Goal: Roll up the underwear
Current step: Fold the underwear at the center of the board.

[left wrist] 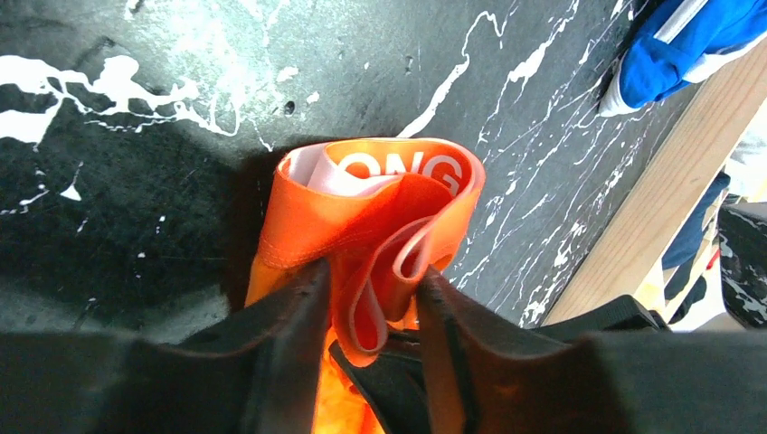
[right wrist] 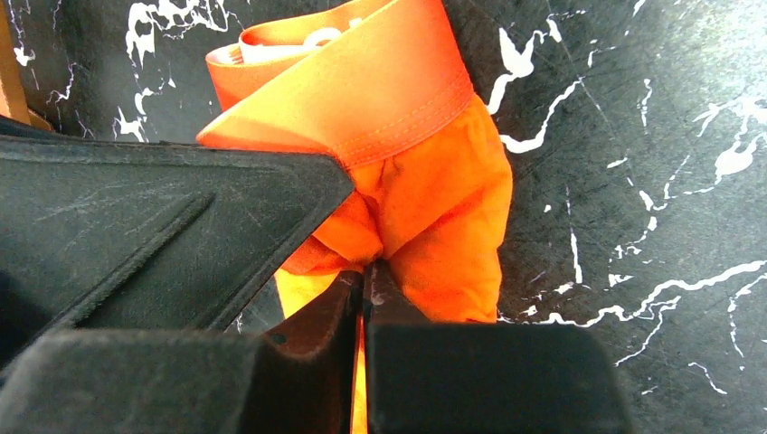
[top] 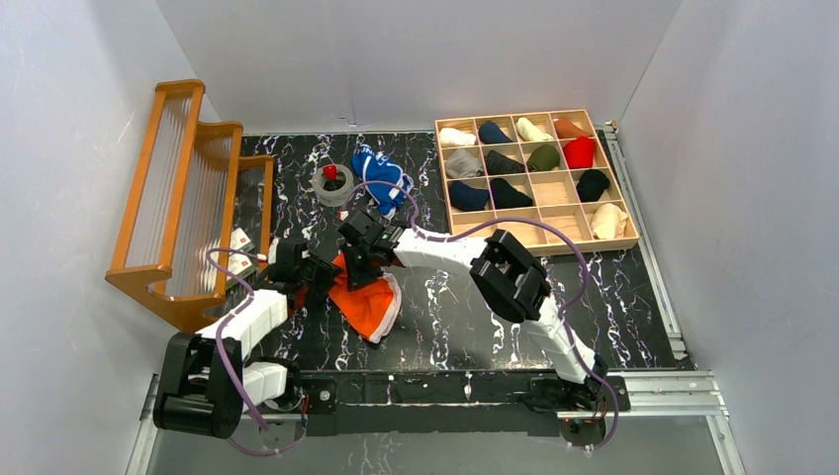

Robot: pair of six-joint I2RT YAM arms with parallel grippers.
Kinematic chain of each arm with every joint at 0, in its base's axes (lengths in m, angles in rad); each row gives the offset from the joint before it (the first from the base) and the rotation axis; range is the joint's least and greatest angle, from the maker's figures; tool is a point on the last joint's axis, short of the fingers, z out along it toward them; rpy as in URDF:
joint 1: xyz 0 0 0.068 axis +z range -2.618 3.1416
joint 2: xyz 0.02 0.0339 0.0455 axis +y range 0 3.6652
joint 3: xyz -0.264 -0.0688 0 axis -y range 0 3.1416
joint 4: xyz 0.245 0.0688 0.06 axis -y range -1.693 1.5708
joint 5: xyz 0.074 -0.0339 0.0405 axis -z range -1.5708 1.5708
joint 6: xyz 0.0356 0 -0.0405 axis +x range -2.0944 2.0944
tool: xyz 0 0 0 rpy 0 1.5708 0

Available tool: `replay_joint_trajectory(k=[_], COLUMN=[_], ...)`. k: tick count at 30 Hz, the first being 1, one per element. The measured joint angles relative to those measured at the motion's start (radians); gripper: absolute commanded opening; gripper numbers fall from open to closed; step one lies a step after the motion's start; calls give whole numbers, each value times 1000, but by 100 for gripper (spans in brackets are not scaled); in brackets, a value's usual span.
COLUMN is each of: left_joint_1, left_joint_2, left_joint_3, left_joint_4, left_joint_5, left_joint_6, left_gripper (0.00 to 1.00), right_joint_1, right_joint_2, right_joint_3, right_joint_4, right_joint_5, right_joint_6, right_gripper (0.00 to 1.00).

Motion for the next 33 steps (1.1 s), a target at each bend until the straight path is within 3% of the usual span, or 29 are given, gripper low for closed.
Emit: replay_joint_trajectory(k=[2, 3, 4, 10, 19, 26, 33], left_joint_1=[4, 6, 8, 22, 41, 46, 52], left_joint_2=[16, 18, 18, 18, 18, 18, 25], left_joint_3=[0, 0, 0, 1, 14, 41, 42], left_joint_4=[16, 26, 37, 35, 27, 18, 14], left_joint_5=[12, 19, 31, 49, 78, 95, 111], left_joint_6=[4, 7, 14, 39, 70, 87, 95], left_gripper=[23, 12, 4, 0, 0, 0, 0], right_joint_1=[0, 0, 0, 0, -45, -167, -169], right_joint_2=[-3, -4, -7, -81, -372, -420, -420], right_joint_3=[-5, -8, -11, -56, -237, -392, -468], right_joint_4=[7, 10, 12, 11, 17, 57, 184], right_joint_5=[-3, -5, -9, -5, 56, -37, -147], right_joint_6=[-2, -5, -17, -113, -268, -400, -603], right_gripper=[17, 24, 41, 70, 84, 87, 80])
